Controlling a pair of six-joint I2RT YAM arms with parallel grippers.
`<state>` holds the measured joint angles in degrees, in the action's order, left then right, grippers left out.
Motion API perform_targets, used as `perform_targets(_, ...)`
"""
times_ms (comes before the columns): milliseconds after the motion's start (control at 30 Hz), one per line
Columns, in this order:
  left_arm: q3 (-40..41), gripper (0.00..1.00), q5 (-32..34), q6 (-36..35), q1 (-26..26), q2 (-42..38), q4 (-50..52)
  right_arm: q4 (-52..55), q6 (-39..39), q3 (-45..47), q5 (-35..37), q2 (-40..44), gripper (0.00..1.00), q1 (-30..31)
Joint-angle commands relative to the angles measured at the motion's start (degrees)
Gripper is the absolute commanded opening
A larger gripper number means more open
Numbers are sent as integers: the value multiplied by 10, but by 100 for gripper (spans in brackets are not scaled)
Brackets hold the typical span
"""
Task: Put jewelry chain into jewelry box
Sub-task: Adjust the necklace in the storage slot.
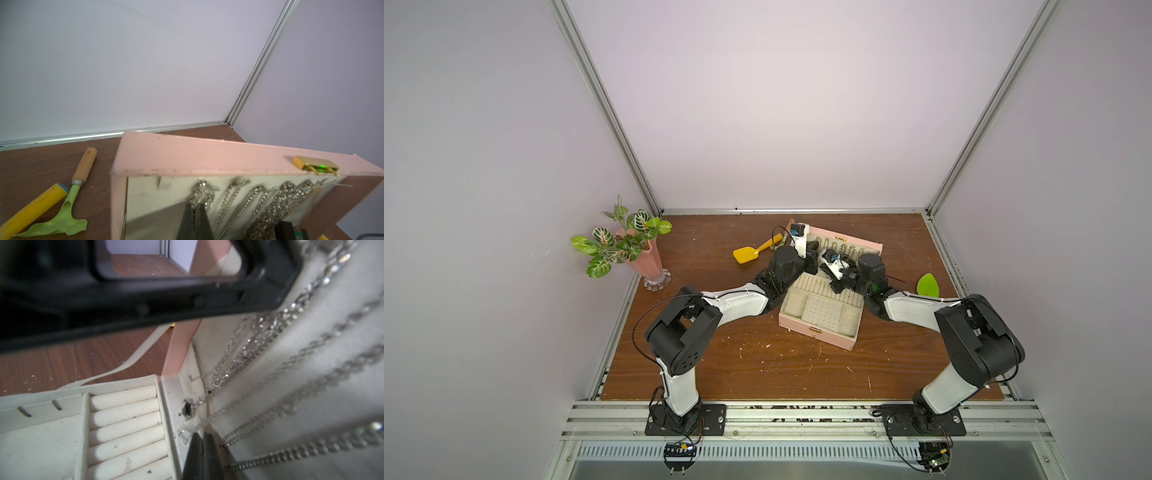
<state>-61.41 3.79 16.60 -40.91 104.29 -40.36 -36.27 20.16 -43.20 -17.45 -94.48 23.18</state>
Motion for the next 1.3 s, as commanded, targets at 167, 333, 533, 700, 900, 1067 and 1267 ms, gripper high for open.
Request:
perform_targets(167, -11, 1, -10, 4, 6, 22, -9, -41, 3, -6, -28, 20, 0, 2)
perform_targets(333, -18, 1, -18, 8, 7, 33, -10, -42, 2, -6, -29, 20, 0, 2)
perform_targets(533, -18, 2, -14, 6, 7, 37, -1, -29, 10, -7, -46, 21, 0, 2)
perform_targets(700, -13, 7, -8, 6, 7, 33, 1, -29, 10, -6, -53, 21, 0, 2)
perform_targets(900, -11, 12, -4, 6, 8, 31, 5, -25, 14, -6, -69, 24, 0, 2)
perform_targets(1067, -2, 15, 0, 7, 9, 22, 3, -25, 16, -6, -57, 25, 0, 1)
perform_targets(1267, 8, 12, 0, 3, 9, 6, 6, -51, -6, -1, 4, 29, 0, 2)
